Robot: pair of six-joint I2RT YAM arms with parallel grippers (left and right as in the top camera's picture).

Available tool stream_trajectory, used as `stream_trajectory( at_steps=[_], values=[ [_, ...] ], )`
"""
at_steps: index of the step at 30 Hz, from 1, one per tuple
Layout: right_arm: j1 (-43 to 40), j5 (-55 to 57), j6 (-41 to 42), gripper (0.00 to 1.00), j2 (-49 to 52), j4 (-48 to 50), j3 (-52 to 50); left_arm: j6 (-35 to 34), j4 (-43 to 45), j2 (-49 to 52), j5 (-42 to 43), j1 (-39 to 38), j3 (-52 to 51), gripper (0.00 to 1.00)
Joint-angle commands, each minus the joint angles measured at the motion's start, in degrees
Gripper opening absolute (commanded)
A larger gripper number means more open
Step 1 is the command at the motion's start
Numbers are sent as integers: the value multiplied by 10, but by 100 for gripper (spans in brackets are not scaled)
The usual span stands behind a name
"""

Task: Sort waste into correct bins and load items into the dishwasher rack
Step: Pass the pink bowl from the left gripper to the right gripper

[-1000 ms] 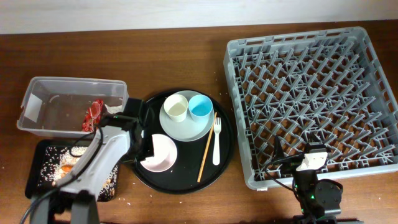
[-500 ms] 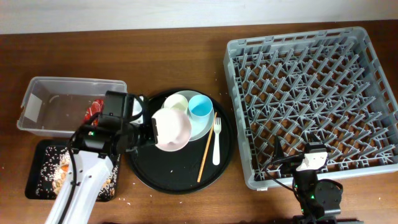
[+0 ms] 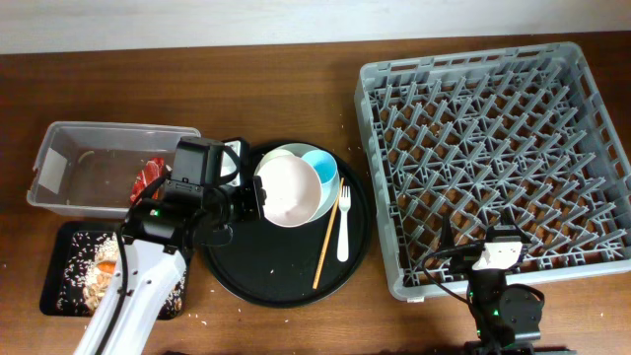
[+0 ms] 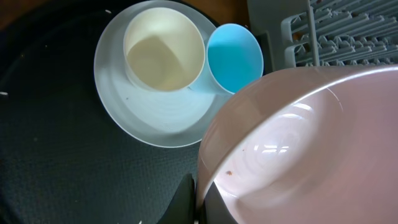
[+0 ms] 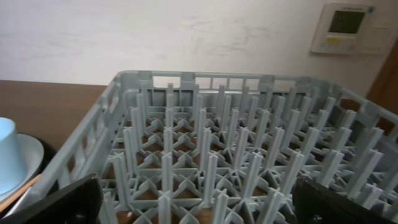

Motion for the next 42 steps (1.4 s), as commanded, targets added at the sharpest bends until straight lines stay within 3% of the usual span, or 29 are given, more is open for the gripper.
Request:
stream_trajectory(
  at_steps=[1, 3, 5, 10, 12, 13, 14, 16, 17, 20, 22, 25, 28, 29, 30, 33, 38, 42],
  values=[
    [3, -236, 38, 99, -3, 11, -3, -6, 7, -7, 45, -1, 11, 0],
    [3, -224, 106, 99, -3, -21, 37, -8, 5, -7, 45, -1, 15, 0],
    [3, -197, 106, 99, 28, -97, 172, -8, 4, -7, 44, -1, 56, 0],
    [3, -216, 106, 99, 350, -375, 614, -10, -34, 21, -1, -1, 125, 0],
    [3, -356, 106, 99, 488, -399, 750, -10, -35, 62, 40, -1, 128, 0],
    [3, -395, 106, 99, 517, -416, 764, -9, -31, 80, 61, -1, 130, 0],
    [3, -475, 114, 85, 560, -422, 764, 4, -26, 97, 82, -1, 134, 0],
    [9, -449, 146, 76, 627, -494, 764, 9, -18, 115, 89, -1, 138, 0],
    [27, -397, 147, 70, 655, -510, 764, 9, -12, 118, 95, -6, 138, 0],
    [128, -205, 180, 68, 681, -514, 764, 9, 3, 125, 68, -46, 138, 0],
    [253, -38, 186, 63, 689, -516, 764, 9, 7, 128, 52, -80, 138, 0],
    [312, -3, 185, 63, 731, -503, 764, 9, 7, 128, 52, -103, 138, 0],
    [322, 47, 183, 62, 808, -482, 764, 9, -1, 128, 28, -112, 138, 0],
    [322, 47, 180, 56, 821, -476, 764, 9, -2, 128, 29, -112, 138, 0],
    [322, 47, 180, 42, 826, -467, 765, 9, -3, 128, 24, -112, 138, 0],
    [322, 47, 179, 42, 800, -466, 788, 9, -20, 129, -21, -112, 138, 0],
    [322, 48, 179, 29, 791, -484, 795, 9, -24, 129, -21, -112, 138, 0],
    [322, 48, 179, 28, 802, -501, 793, 9, -14, 129, -21, -112, 138, 0]
  ],
)
